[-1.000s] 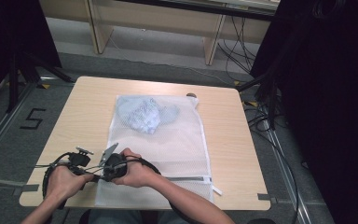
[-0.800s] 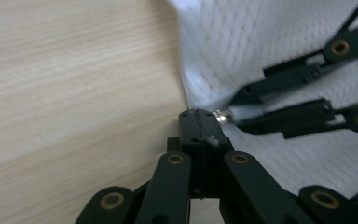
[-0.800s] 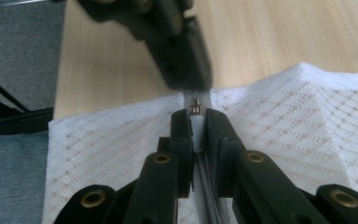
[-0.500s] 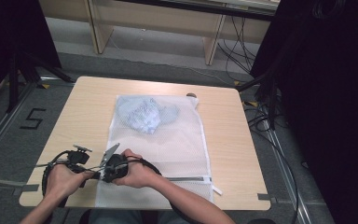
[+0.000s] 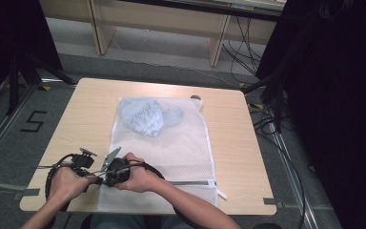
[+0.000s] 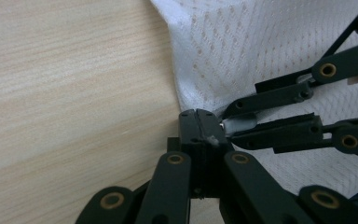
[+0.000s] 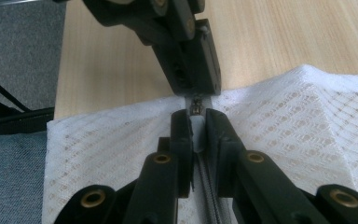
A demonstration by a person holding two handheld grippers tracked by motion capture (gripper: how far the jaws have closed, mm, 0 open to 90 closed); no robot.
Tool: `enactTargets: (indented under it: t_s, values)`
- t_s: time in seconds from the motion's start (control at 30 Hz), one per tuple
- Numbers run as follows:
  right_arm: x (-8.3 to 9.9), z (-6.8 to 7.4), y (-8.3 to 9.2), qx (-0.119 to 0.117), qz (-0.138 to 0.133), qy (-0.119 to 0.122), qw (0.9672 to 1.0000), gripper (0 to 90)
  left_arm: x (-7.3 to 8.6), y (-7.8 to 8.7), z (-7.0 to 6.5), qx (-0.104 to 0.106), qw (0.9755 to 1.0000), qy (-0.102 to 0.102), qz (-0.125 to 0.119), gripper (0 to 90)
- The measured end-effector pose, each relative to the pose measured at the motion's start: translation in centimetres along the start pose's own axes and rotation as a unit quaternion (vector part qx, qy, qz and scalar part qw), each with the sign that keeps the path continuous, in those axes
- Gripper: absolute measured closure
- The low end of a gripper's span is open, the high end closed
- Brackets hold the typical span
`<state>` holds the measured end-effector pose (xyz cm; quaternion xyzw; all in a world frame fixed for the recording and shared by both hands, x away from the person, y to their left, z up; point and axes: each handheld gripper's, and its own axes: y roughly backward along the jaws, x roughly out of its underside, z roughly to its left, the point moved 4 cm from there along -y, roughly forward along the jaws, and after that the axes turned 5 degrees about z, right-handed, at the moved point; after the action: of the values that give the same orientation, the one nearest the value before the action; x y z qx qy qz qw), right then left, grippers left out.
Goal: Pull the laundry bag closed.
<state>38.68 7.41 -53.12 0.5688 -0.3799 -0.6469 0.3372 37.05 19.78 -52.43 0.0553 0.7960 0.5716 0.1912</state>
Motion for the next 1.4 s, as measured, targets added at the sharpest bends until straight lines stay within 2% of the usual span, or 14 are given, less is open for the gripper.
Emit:
enactTargets:
  t_s: [0.03, 0.1, 0.13, 0.17, 0.37, 0.43, 0.57, 0.67, 0.7, 1.0, 1.07, 1.13, 1.2, 1.4]
  values:
    - [0.0, 0.0, 0.0, 0.000, 0.000, 0.000, 1.0000, 82.6, -0.2, -0.1, -0.2, 0.002, 0.9999, 0.014, -0.004, 90.0]
    - [-0.1, 0.3, 0.0, -0.001, -0.001, -0.010, 0.9999, 82.7, -0.4, -0.1, -0.1, -0.001, 0.9998, 0.005, 0.019, 90.0]
    - [-0.1, 0.2, 0.0, -0.001, -0.001, -0.006, 1.0000, 82.7, -0.5, -0.1, -0.6, 0.004, 0.9991, 0.031, 0.030, 90.0]
    - [-0.1, 0.2, 0.0, -0.001, -0.001, -0.006, 1.0000, 82.7, -0.5, -0.1, -0.6, 0.004, 0.9991, 0.031, 0.030, 90.0]
    - [0.0, -0.1, 0.1, 0.005, 0.003, -0.002, 1.0000, 82.7, -1.0, -0.3, -1.0, -0.018, 0.9992, 0.012, 0.035, 90.0]
    - [0.0, 0.1, 0.1, 0.003, 0.002, -0.006, 1.0000, 82.7, -1.1, -0.3, -1.2, -0.015, 0.9979, 0.022, 0.059, 90.0]
    - [0.0, 0.0, 0.4, 0.012, -0.001, -0.003, 0.9999, 82.7, -1.4, -0.2, -1.4, -0.036, 0.9961, -0.006, 0.081, 90.0]
    - [0.1, 0.1, 0.4, 0.009, -0.003, -0.007, 0.9999, 82.7, -1.5, -0.2, -1.4, -0.037, 0.9956, -0.005, 0.086, 90.0]
    - [0.1, 0.1, 0.4, 0.008, -0.002, -0.006, 0.9999, 82.7, -1.6, -0.4, -1.6, -0.031, 0.9966, 0.014, 0.075, 90.0]
    - [0.6, 0.2, 0.6, 0.015, -0.004, -0.002, 0.9999, 82.7, -2.2, -0.2, -1.5, -0.042, 0.9908, -0.010, 0.128, 90.0]
    - [0.9, 0.4, 0.7, 0.011, -0.017, -0.018, 0.9996, 82.7, -2.2, -0.4, -1.8, -0.051, 0.9920, -0.007, 0.115, 90.0]
    - [1.1, 0.2, 1.0, 0.015, -0.004, -0.005, 0.9999, 82.7, -2.2, -0.3, -1.7, -0.052, 0.9908, -0.013, 0.124, 90.0]
    - [1.4, 0.2, 1.3, 0.012, -0.004, -0.009, 0.9999, 82.7, -2.2, -0.6, -1.9, -0.050, 0.9940, 0.000, 0.098, 90.0]
    - [2.0, 0.0, 2.0, 0.012, -0.005, -0.007, 0.9999, 82.7, -2.2, -0.4, -1.9, -0.051, 0.9923, -0.006, 0.113, 90.0]
